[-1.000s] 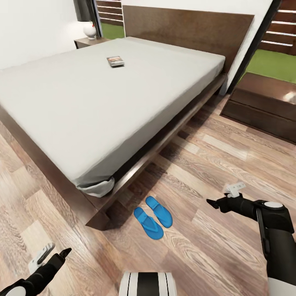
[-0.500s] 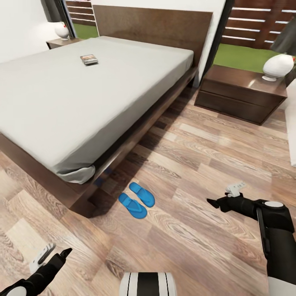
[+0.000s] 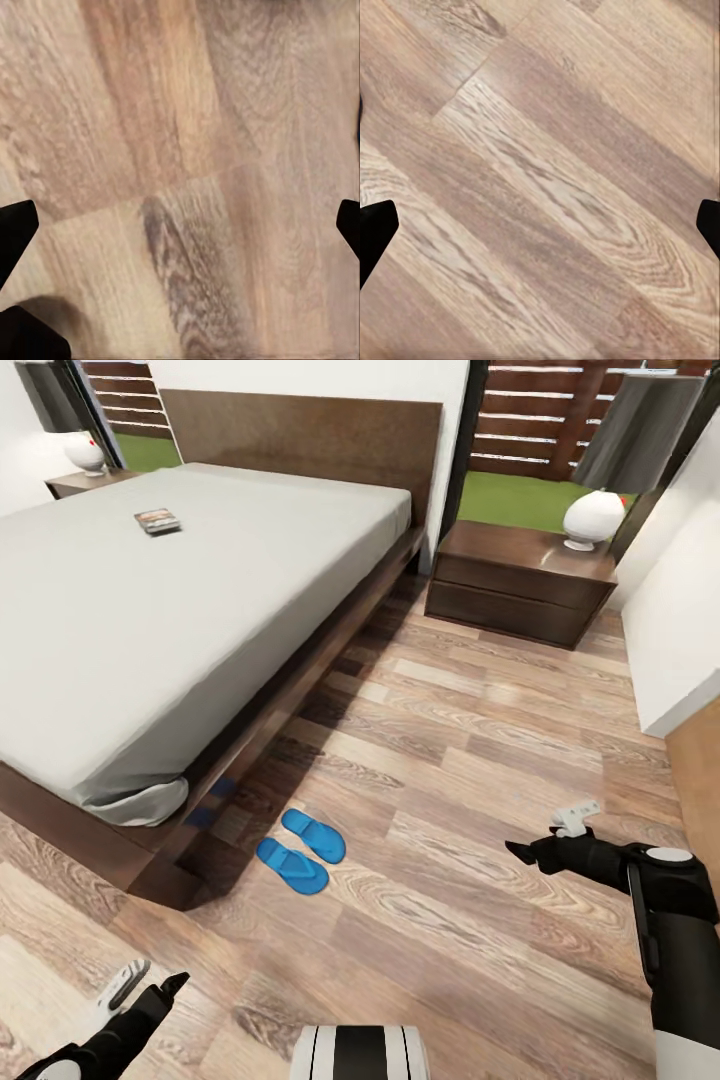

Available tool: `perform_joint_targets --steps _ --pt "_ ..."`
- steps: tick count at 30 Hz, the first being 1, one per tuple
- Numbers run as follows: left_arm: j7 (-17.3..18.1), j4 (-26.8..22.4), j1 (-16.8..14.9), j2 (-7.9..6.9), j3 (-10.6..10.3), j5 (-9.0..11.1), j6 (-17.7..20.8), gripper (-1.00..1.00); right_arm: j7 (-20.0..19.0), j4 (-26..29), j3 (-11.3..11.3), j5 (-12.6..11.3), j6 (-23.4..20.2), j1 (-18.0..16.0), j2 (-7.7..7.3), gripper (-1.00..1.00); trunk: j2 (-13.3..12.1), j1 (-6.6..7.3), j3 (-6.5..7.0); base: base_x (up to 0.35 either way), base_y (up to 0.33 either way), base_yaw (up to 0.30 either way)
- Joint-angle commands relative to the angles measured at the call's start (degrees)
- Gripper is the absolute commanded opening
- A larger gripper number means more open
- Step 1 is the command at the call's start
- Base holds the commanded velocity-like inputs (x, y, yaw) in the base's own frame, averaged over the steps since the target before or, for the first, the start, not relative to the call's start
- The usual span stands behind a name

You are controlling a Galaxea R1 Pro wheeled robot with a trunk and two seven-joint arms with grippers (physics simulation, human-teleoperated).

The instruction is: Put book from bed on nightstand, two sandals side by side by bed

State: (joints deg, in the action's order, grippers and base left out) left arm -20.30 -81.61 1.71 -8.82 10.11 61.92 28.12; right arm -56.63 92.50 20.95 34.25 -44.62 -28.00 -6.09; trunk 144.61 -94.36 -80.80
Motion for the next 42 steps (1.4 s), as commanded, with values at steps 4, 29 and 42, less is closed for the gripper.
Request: perform_joint_targets --steps 4,29,42 --pt "-0.25 0.01 -0.2 0.07 -1.09 0.58 0.14 1.0 -0.59 0.05 0.04 0.56 -0.18 -0.09 0.0 1.0 -0.04 0.11 0.86 -0.009 -0.002 -0.266" --pt "-0.51 0.7 -5.01 0.25 -13.44 -1.46 0.34 1.0 -0.59 0.03 -0.05 0.6 -0.22 -0.1 0.54 1.0 -0.37 0.75 6.4 -0.002 0.0 -0.266" --pt "-0.11 -0.34 -10.31 0.3 -18.74 -4.5 1.11 1.0 -0.52 -0.22 -0.46 0.64 -0.27 -0.08 2.47 1.0 -0.55 1.09 9.28 0.0 0.0 -0.116"
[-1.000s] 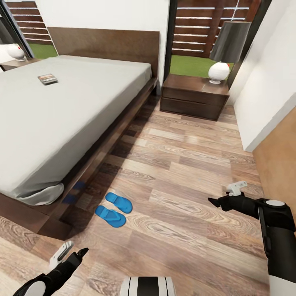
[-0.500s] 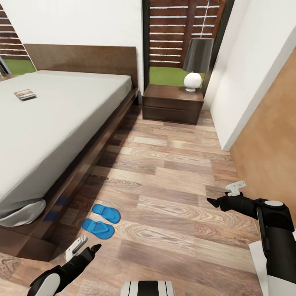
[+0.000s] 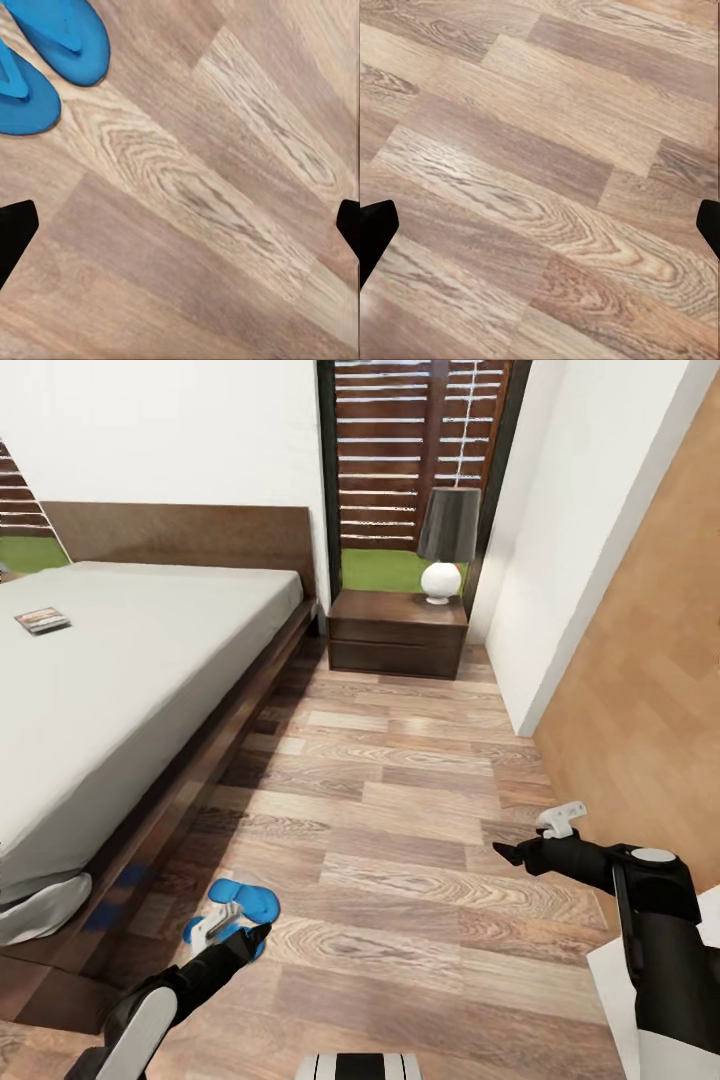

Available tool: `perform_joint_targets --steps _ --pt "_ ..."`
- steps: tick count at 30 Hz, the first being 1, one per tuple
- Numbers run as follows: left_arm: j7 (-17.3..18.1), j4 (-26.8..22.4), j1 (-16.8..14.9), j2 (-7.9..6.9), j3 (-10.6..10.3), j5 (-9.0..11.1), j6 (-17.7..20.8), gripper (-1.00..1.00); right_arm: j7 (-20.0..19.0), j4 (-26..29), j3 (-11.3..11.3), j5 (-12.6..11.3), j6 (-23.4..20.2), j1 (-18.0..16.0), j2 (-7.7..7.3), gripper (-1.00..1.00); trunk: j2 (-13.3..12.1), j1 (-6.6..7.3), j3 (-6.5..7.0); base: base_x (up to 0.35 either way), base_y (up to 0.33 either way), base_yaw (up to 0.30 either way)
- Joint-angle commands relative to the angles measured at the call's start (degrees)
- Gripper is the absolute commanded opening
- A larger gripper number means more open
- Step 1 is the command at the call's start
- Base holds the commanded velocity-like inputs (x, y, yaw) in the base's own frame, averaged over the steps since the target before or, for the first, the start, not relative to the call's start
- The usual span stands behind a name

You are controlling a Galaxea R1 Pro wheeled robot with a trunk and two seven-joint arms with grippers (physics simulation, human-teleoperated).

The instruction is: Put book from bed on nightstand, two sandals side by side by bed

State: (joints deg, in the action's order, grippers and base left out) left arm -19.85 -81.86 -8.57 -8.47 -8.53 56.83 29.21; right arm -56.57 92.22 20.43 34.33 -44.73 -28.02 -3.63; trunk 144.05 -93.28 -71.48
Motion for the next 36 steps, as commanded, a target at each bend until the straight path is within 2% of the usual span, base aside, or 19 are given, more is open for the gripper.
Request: perform_joint_targets --steps 1,2,3,5,9,10,12,14,16,18,19,24,36 --pt "-0.62 -0.19 -1.09 -0.02 -0.64 0.44 0.32 1.0 -0.41 -0.04 0.05 0.73 -0.17 -0.06 1.11 1.0 0.0 0.03 0.18 0.0 0.0 -0.034" --pt "-0.73 -0.16 -2.0 0.05 -1.32 0.29 0.69 1.0 0.07 -0.21 0.06 0.89 -0.15 -0.07 2.4 1.0 -0.01 0.06 0.4 0.0 0.0 -0.027" --pt "-0.91 0.0 -3.32 0.27 -2.85 0.02 1.4 1.0 2.52 -0.88 0.04 1.12 -0.01 -0.08 5.03 1.0 -0.02 0.09 0.62 0.0 0.0 -0.017" --pt "-1.0 0.1 -4.22 0.35 -4.07 -0.16 1.91 1.0 7.1 -1.77 -0.04 1.02 0.23 -0.07 7.11 1.0 -0.05 0.14 1.07 0.0 0.0 -0.013" --pt "-1.29 0.29 -6.47 0.2 -5.17 -0.35 2.66 1.0 19.09 -2.96 -0.36 0.74 0.6 0.01 9.64 1.0 -0.1 0.24 1.95 0.0 0.0 -0.007" --pt "-2.81 0.38 -8.76 0.19 -5.74 -0.42 3.56 1.0 24.92 -3.35 -1.26 0.55 0.64 0.14 10.51 1.0 -0.12 0.27 2.18 0.0 0.0 -0.002" --pt "-4.92 0.65 -9.66 0.44 -6.25 -0.44 3.87 1.0 26.48 -3.2 -2.03 0.33 0.63 0.36 10.84 1.0 -0.14 0.32 2.62 0.0 0.0 -0.002" --pt "-7.44 1.83 -10.22 0.76 -7.29 -0.44 3.9 1.0 26.43 -2.91 -2.83 0.13 0.62 0.79 11.04 1.0 -0.17 0.37 3.06 0.0 0.0 -0.001" --pt "-11.37 5.29 -10.72 1.34 -10.15 -0.44 2.34 1.0 23.28 -1.79 -3.98 -0.08 0.67 1.99 11.19 1.0 -0.2 0.42 3.5 0.0 0.0 0.0" --pt "-11.91 6.01 -10.78 1.43 -10.63 -0.45 1.61 1.0 22.24 -1.43 -4.12 -0.11 0.66 2.18 11.19 1.0 -0.22 0.47 3.95 0.0 0.0 0.0" --pt "-13.14 7.75 -10.93 1.62 -11.81 -0.37 -0.82 1.0 18.53 -0.49 -4.46 -0.14 0.55 2.68 11.13 1.0 -0.24 0.5 4.17 0.0 0.0 0.0" --pt "-13.88 8.6 -11.01 1.89 -12.52 -0.28 -2.24 1.0 16.01 0.0 -4.65 -0.17 0.71 3.11 11.09 1.0 -0.3 0.63 5.28 0.0 0.0 0.0" --pt "-13.91 9.02 -11.03 1.53 -12.31 -0.13 -2.82 1.0 15.63 0.08 -4.68 -0.14 0.86 3.53 10.94 1.0 -0.46 0.94 7.94 0.0 0.0 0.0"
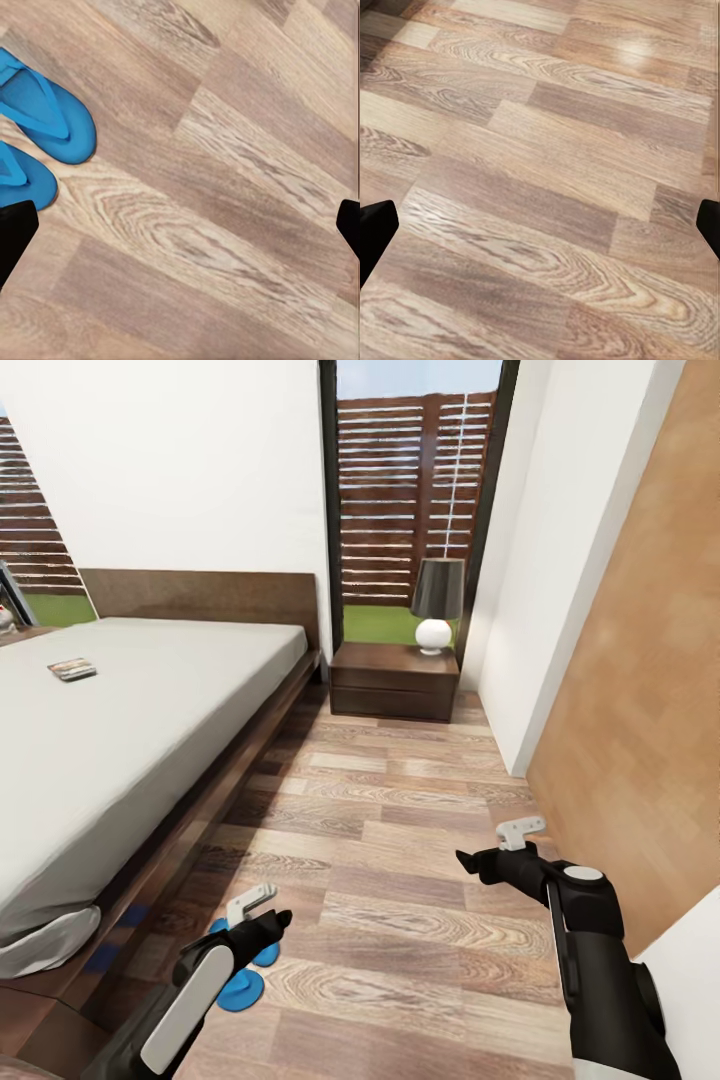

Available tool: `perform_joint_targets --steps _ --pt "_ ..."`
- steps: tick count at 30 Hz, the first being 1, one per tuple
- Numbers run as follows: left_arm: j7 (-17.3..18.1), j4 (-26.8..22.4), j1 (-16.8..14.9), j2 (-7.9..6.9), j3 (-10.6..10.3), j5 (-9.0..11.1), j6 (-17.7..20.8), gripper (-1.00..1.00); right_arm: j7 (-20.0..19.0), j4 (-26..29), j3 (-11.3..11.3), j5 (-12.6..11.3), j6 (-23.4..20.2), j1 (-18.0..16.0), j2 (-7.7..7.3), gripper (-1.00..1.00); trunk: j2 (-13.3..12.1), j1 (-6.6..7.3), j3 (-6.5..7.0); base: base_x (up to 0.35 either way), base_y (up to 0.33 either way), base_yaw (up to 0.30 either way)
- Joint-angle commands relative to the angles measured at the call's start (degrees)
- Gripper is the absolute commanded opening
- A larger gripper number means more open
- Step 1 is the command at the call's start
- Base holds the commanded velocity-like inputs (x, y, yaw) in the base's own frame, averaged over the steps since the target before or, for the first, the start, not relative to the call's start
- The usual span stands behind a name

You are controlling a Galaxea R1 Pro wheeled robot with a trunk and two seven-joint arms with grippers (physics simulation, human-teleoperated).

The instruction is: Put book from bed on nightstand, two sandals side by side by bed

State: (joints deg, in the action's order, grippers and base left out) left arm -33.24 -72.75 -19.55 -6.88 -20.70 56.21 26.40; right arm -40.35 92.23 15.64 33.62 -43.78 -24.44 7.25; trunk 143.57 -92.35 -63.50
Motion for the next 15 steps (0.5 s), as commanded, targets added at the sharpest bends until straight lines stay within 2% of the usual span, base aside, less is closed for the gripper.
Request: perform_joint_targets --steps 1,12,15 --pt "-0.48 -0.06 -0.05 0.0 -0.11 0.56 -0.05 1.0 -0.6 0.1 0.14 0.57 -0.09 -0.03 0.03 1.0 0.01 0.03 0.17 0.0 0.0 0.0" --pt "-0.43 0.58 -0.05 0.06 0.19 0.71 -0.21 1.0 -0.66 0.14 -0.06 0.54 0.01 0.0 0.17 1.0 -0.14 0.32 2.61 0.0 0.0 -0.002" --pt "-0.41 0.77 -0.05 -0.26 0.21 0.78 -0.21 1.0 -0.57 0.15 -0.15 0.56 -0.02 0.0 0.35 1.0 -0.18 0.4 3.28 0.0 0.0 -0.158"
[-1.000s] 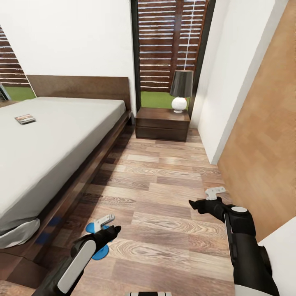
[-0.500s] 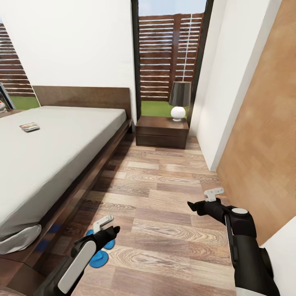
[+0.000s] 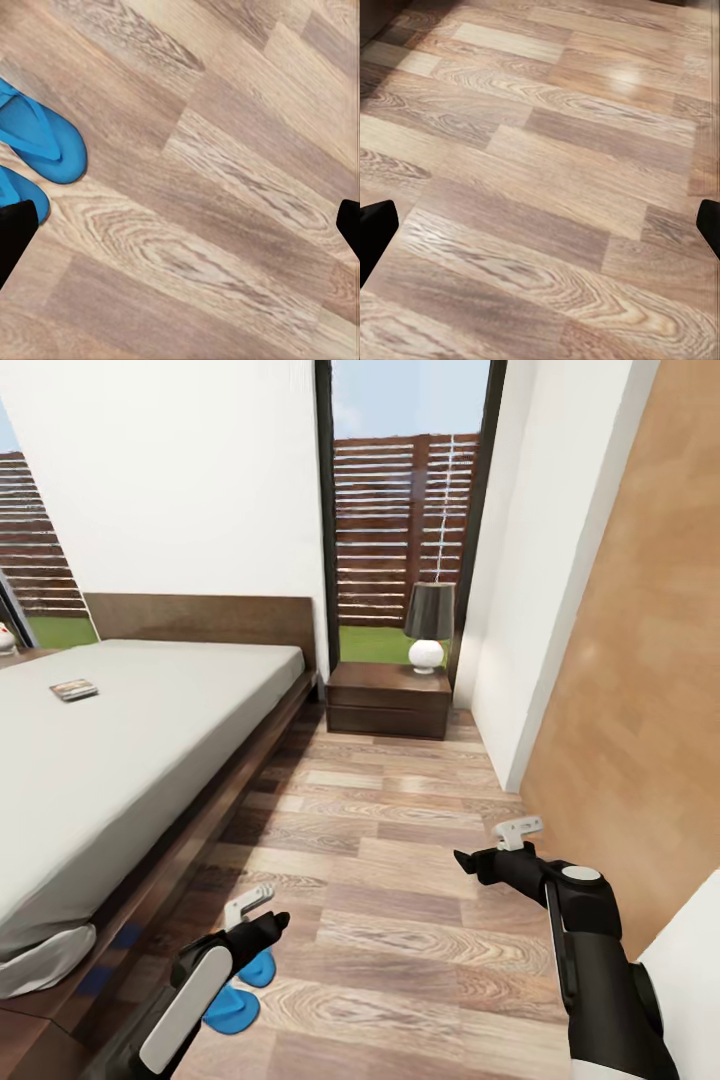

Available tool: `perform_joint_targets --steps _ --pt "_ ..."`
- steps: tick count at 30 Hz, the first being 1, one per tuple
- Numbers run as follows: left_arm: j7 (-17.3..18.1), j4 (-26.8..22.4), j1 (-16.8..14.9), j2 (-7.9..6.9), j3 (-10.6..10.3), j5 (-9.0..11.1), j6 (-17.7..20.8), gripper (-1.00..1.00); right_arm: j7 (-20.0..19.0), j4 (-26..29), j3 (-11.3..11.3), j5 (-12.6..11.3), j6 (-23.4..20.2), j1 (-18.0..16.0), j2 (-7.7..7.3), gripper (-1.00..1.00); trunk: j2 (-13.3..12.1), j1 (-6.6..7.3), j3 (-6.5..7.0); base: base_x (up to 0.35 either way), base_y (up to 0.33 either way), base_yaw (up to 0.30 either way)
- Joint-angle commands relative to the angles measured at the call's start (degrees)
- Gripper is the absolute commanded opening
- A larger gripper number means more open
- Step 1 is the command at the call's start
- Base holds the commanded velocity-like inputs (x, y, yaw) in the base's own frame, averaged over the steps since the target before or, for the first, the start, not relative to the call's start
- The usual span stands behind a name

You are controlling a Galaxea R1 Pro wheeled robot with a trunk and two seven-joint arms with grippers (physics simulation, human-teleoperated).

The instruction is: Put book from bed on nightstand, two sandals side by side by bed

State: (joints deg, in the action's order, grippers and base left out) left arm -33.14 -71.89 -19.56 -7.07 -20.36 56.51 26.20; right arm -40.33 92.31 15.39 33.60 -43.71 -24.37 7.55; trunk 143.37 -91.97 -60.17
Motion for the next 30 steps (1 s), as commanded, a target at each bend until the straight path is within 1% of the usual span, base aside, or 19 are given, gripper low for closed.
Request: perform_joint_targets --steps 1,11,13,15,16,18,19,22,23,25,26,27,30 --pt "-0.5 -0.08 -0.04 -0.1 -0.13 0.5 -0.01 1.0 -0.6 0.06 0.1 0.59 -0.13 -0.06 0.07 1.0 0.01 0.03 0.17 0.0 0.0 -0.19" --pt "-0.47 -0.02 -0.04 -0.28 -0.05 0.62 0.07 1.0 -0.56 -0.11 -0.13 0.77 -0.47 -0.06 0.16 1.0 -0.13 0.29 2.39 0.0 0.0 -0.232" --pt "-0.53 -0.01 0.01 -0.34 0.01 0.62 0.07 1.0 -0.5 -0.7 -0.52 0.98 -0.38 -0.09 0.17 1.0 -0.93 0.73 2.75 0.0 0.0 -0.252" --pt "-0.58 -0.06 0.13 -0.39 0.37 0.65 0.09 1.0 -0.48 -1.81 -1.46 1.09 -0.26 -0.11 0.18 1.0 -1.73 1.17 3.11 0.0 0.0 -0.247" --pt "-0.6 -0.17 0.32 -0.41 0.83 0.67 0.13 1.0 -0.48 -2.61 -2.2 1.1 -0.18 -0.12 0.16 1.0 -2.13 1.39 3.28 0.0 0.0 -0.237" --pt "-0.64 -0.53 0.99 -0.49 2.41 0.74 0.22 1.0 -0.5 -4.1 -3.88 1.01 0.01 -0.13 0.09 1.0 -2.93 1.83 3.64 0.0 0.0 -0.222" --pt "-0.64 -0.53 0.99 -0.49 2.41 0.74 0.22 1.0 -0.5 -4.1 -3.88 1.01 0.01 -0.13 0.09 1.0 -3.33 2.05 3.82 0.0 0.0 -0.217" --pt "-0.67 -1.35 2.13 -0.61 5.68 0.8 0.5 1.0 -0.82 -5.46 -6.34 0.82 0.63 0.06 -0.02 1.0 -4.54 2.71 4.36 0.0 0.0 -0.203" --pt "-0.67 -1.35 2.13 -0.61 5.68 0.8 0.5 1.0 -0.82 -5.46 -6.34 0.82 0.63 0.06 -0.02 1.0 -4.94 2.93 4.54 0.0 0.0 -0.198" --pt "-0.68 -1.76 2.81 -0.66 7.8 0.8 0.64 1.0 -1.01 -5.87 -7.46 0.74 1.2 0.63 -0.05 1.0 -5.34 3.15 4.72 0.0 0.0 -0.192" --pt "-0.68 -1.76 2.81 -0.66 7.8 0.8 0.64 1.0 -1.01 -5.87 -7.46 0.74 1.2 0.63 -0.05 1.0 -5.34 3.15 4.72 0.0 0.0 -0.19" --pt "-0.69 -2.1 3.81 -0.7 10.37 0.76 0.73 1.0 -1.27 -6.16 -8.77 0.67 2.19 1.7 -0.08 1.0 -5.34 3.15 4.72 0.0 0.0 -0.146" --pt "-0.69 -2.31 4.42 -0.73 12.12 0.69 0.8 1.0 -1.68 -6.32 -10.52 0.63 2.81 2.33 -0.2 1.0 -5.34 3.15 4.72 0.0 0.0 -0.095"
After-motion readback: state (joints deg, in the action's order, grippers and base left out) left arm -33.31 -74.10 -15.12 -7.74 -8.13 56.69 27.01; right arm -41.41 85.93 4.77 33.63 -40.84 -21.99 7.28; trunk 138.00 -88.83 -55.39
